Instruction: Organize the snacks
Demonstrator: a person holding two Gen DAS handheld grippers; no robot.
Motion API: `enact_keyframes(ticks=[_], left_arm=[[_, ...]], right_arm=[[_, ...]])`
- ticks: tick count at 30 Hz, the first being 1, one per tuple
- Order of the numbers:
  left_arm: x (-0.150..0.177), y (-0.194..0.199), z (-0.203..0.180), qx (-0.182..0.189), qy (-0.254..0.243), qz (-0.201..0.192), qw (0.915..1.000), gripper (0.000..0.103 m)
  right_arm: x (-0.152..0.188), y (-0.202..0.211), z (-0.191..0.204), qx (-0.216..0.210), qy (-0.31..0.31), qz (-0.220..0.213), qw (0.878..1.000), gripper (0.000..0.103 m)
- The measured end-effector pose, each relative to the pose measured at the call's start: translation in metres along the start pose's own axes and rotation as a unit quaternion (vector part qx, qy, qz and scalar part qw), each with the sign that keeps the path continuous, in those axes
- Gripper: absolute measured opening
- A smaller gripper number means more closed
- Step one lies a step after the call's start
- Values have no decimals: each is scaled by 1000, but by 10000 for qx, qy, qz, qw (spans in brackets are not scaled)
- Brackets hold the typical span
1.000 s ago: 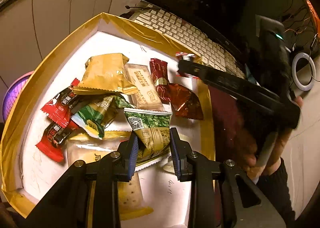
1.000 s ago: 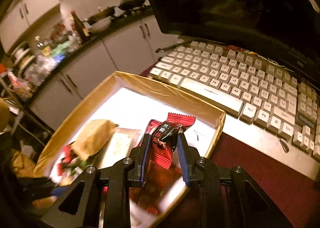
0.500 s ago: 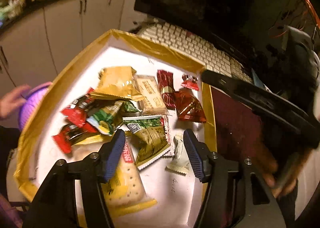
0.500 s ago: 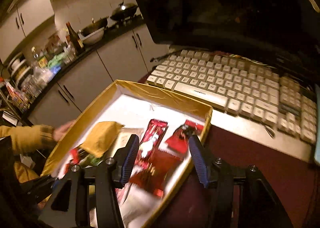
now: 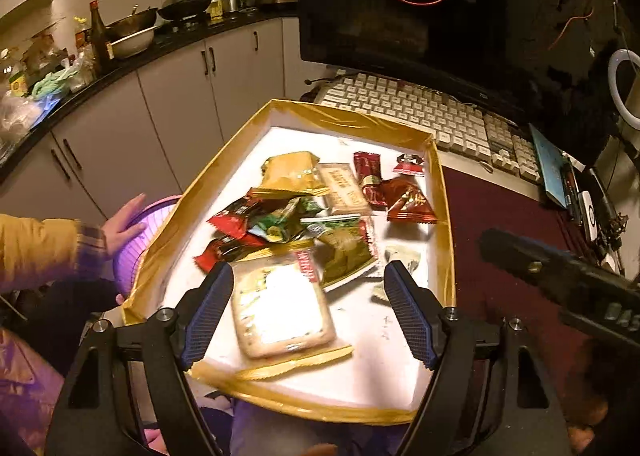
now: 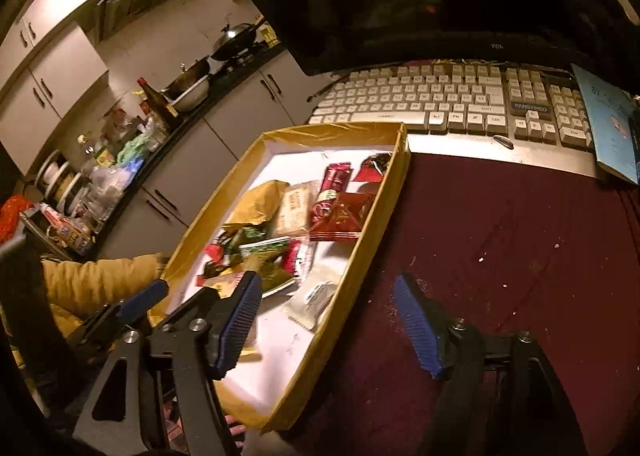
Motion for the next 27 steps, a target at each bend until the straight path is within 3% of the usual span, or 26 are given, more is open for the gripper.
enact_keyframes(ticks=[16, 27], left_arm=[[5, 8, 27, -115, 207, -78, 9997, 78], [5, 5, 34, -177, 274, -67, 9994, 78]], right_arm=[[12, -11, 24, 705, 503, 107, 9962, 76], [9, -18, 22, 778, 484, 191, 9956, 76]])
Point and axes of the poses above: each gripper's, at about its wrist camera, not at the fingertips, and y roughly against the way its jaws point, z to its left, x to its underside, the point moved 10 cm from there along -y, roughly the way its jaws point, and after that the axes turned 14 degrees about z, right-handed, at the moved point
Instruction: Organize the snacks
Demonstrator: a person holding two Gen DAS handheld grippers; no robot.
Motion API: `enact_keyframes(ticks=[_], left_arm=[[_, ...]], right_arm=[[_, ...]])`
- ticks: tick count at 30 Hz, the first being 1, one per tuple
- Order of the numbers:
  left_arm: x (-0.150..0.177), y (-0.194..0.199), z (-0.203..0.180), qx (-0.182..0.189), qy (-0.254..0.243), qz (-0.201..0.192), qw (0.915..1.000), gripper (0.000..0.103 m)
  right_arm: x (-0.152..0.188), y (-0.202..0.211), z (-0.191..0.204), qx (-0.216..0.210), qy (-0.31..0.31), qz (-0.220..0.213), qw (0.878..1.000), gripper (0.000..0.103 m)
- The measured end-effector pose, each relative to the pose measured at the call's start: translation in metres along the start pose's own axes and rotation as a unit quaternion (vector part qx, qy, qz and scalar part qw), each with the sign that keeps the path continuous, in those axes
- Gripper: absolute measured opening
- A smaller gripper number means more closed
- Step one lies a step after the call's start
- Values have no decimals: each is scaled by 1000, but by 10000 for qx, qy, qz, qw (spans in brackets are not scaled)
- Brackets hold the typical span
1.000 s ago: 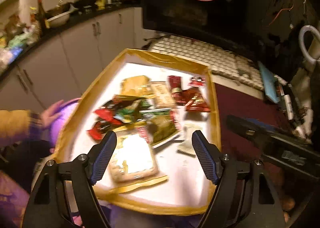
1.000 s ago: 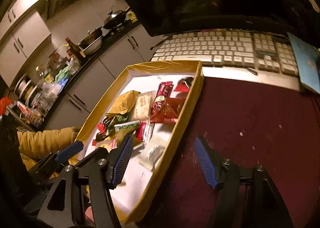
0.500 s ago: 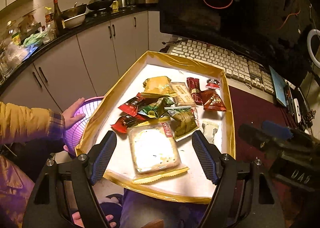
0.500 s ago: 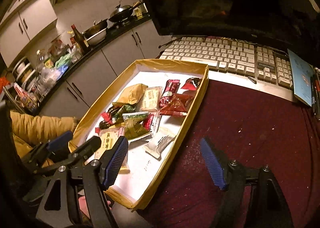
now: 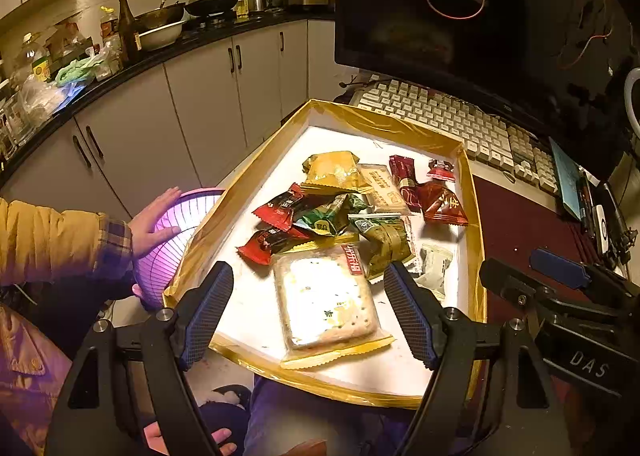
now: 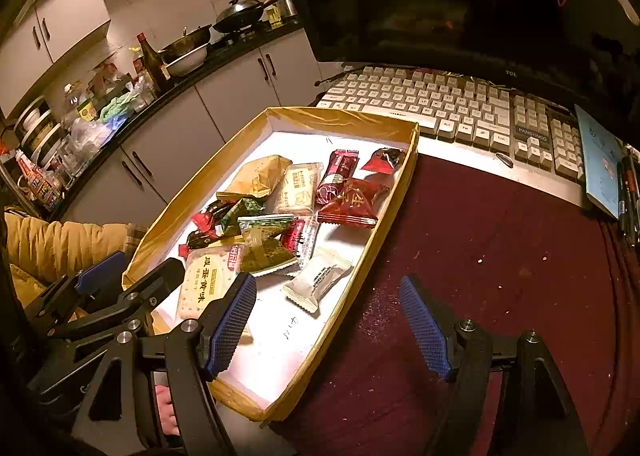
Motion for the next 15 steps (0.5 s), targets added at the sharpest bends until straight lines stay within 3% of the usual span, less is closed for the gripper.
enact_keyframes(ticks=[15], left_arm=[[1, -6, 9, 92, 52, 94, 9999, 78]], right_arm=[[0, -9, 0, 37, -89, 126, 9999, 76]])
Point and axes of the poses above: each gripper's, at about its wrist camera, not at the fingertips, and y roughly against the way its jaws point, z to its left, x to its underside, the point moved 10 cm from there along -y, roughly the way its jaws point, and after that the axes turned 14 degrees about z, right-handed, at the moved point
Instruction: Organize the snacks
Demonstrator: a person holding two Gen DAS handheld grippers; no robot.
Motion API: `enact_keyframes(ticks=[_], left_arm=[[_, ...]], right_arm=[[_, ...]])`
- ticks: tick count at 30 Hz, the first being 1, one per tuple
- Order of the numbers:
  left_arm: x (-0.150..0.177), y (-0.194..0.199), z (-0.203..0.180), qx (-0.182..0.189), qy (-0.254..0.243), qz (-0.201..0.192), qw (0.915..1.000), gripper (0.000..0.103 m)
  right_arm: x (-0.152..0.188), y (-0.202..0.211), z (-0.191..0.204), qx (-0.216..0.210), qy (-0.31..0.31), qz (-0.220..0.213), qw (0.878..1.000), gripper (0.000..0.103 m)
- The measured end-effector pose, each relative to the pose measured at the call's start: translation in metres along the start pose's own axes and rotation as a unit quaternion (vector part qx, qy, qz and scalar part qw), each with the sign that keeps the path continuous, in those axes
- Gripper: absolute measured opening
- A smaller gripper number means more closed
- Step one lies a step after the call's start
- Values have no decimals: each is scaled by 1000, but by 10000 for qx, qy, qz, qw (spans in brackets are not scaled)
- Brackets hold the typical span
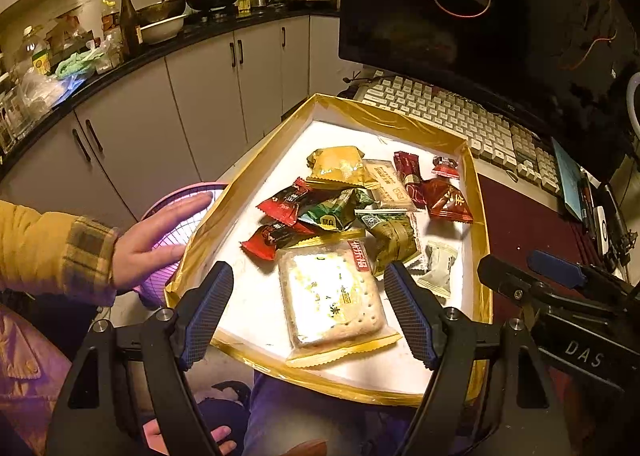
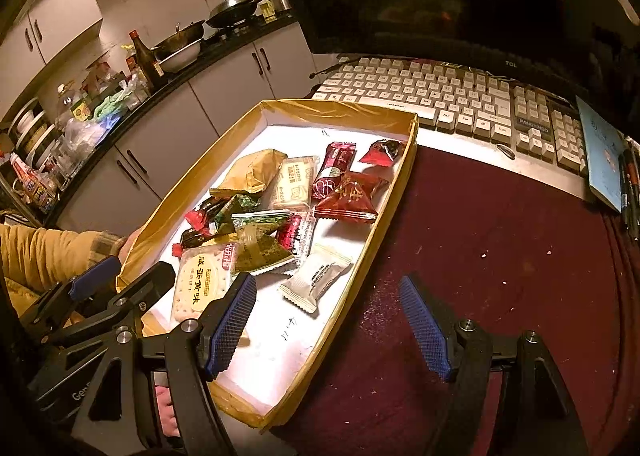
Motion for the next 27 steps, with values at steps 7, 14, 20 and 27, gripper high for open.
enact_keyframes(ticks=[7, 14, 20, 27], left_arm=[[-1, -2, 2, 125, 9, 37, 9999, 78], [1, -6, 0, 123, -38, 92, 9999, 78], [1, -7, 1, 110, -54, 97, 9999, 78], [1, -9, 3, 159, -23, 107, 9998, 78]], right_arm=[[-1, 0, 4, 36, 31, -14, 10000, 76], [1, -6, 4, 28, 26, 61, 10000, 76], [1, -6, 0, 13, -22, 50, 10000, 76], [2, -7, 0, 39, -24, 66, 10000, 76]])
Point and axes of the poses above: each gripper's, at about its wrist camera, not at the fingertips, and y roughly against the way its jaws point, z to its left, x to its underside, the point moved 10 cm from there along -y, roughly the way its jaws point, and after that the axes turned 14 degrees about z, right-handed, at the moved point
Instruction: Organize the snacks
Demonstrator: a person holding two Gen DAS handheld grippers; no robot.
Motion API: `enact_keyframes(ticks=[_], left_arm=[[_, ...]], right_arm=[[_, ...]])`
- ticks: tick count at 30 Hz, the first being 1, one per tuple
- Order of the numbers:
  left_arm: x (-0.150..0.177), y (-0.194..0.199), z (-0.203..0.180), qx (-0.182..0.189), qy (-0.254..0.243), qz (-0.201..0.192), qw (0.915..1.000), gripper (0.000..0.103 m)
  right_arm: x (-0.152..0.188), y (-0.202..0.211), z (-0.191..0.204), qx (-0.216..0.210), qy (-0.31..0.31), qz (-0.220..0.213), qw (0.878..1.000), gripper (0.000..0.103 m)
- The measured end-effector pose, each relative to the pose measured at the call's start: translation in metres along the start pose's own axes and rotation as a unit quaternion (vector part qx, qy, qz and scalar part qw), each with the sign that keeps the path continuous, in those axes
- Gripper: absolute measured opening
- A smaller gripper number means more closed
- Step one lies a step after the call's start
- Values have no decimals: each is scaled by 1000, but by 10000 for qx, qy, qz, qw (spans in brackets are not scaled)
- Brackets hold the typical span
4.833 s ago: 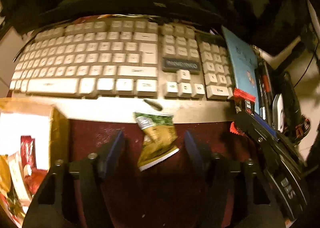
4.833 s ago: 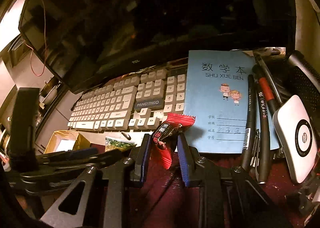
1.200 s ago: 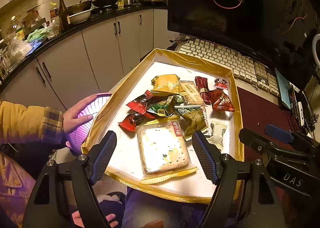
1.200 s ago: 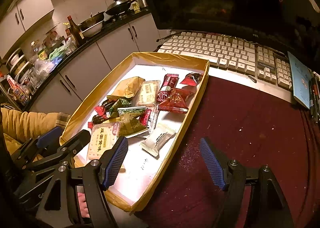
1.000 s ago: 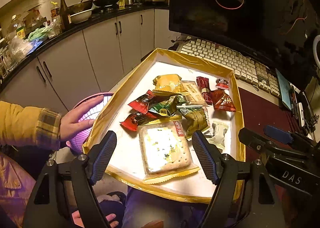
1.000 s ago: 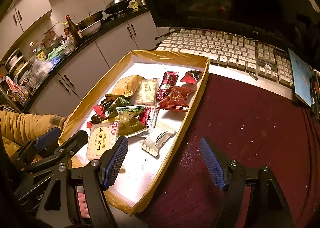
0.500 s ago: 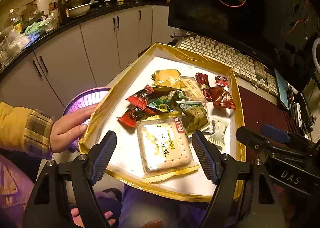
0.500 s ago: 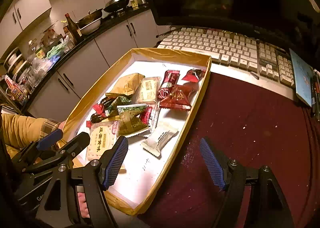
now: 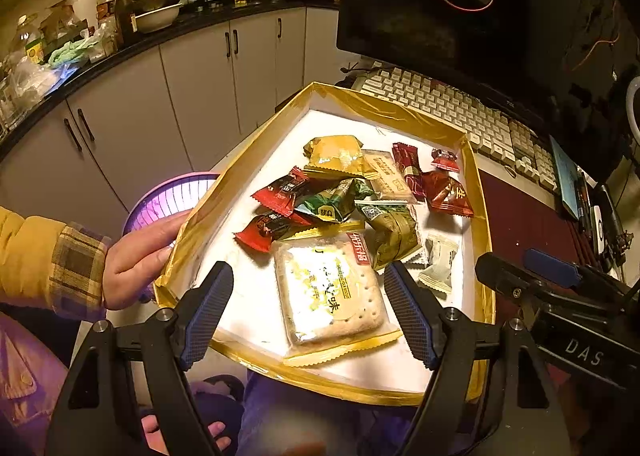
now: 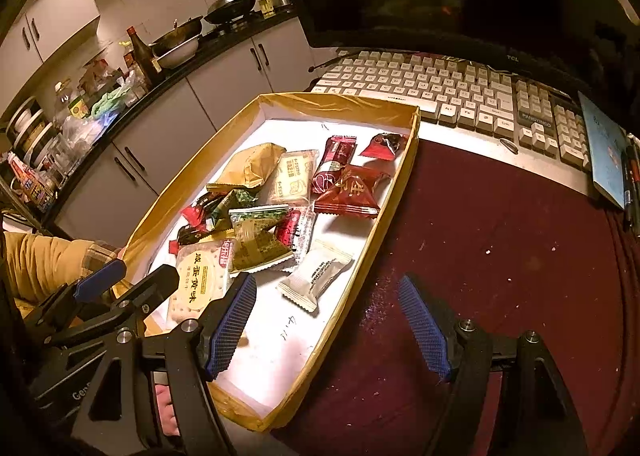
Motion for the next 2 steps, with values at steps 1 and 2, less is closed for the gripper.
enact_keyframes(ticks=[1, 2], left_arm=[[0, 1, 0, -7, 7, -35, 10000, 78], [-1, 2, 0, -16, 8, -68, 10000, 78]], right_arm=[[0, 0, 0, 9, 5, -9, 10000, 76], [0, 1, 0, 15, 7, -23, 10000, 76]])
Point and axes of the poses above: each gripper's, at about its wrist camera, not at the fingertips, and y roughly against the way its jaws point, z to its left, x to its underside, the point moved 10 cm from there along -y, roughly the way its jaws point, and after that the axes turned 14 degrees about z, right-handed, at the moved point
